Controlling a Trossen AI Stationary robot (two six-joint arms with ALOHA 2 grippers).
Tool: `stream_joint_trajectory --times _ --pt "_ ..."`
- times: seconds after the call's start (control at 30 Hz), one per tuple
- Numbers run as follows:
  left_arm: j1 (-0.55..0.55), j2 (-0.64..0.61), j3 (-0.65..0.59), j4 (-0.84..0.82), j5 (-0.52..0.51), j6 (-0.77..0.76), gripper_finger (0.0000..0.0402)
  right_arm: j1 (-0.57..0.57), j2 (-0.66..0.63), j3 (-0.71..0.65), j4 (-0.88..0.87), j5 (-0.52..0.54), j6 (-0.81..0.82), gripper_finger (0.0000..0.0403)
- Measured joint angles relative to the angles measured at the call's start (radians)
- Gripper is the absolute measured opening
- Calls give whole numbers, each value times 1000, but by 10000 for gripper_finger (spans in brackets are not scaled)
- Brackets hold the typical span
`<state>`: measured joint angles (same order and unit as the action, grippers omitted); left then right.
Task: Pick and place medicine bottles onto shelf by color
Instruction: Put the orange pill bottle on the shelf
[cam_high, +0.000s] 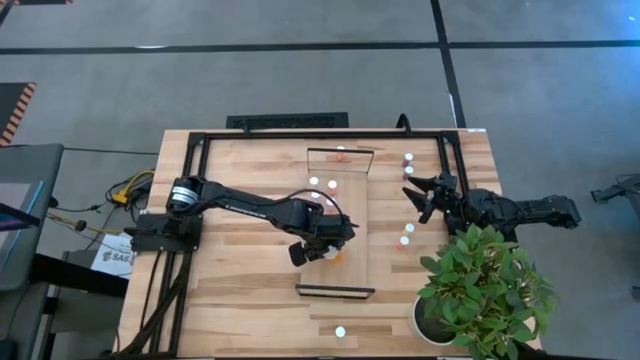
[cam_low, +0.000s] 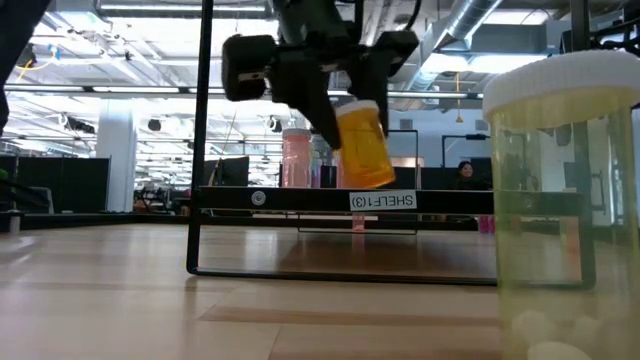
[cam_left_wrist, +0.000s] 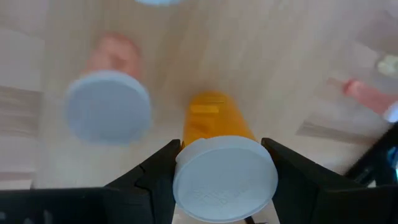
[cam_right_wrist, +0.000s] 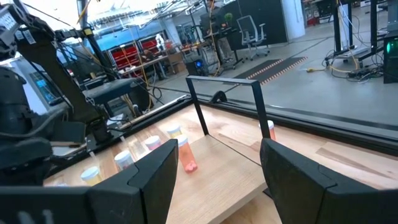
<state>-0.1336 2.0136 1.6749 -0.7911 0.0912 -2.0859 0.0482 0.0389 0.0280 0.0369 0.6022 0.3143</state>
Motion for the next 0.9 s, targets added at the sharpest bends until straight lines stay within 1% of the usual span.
stream_joint_trajectory --times 0.17,0.53,0.9 --pt "1 3 0 -5 -1 -17 187 0 0 0 -1 0 0 251" --pt "4 3 0 -58 -52 -57 188 0 0 0 0 0 0 251" --pt "10 2 0 -62 -45 -57 189 0 0 0 0 0 0 251"
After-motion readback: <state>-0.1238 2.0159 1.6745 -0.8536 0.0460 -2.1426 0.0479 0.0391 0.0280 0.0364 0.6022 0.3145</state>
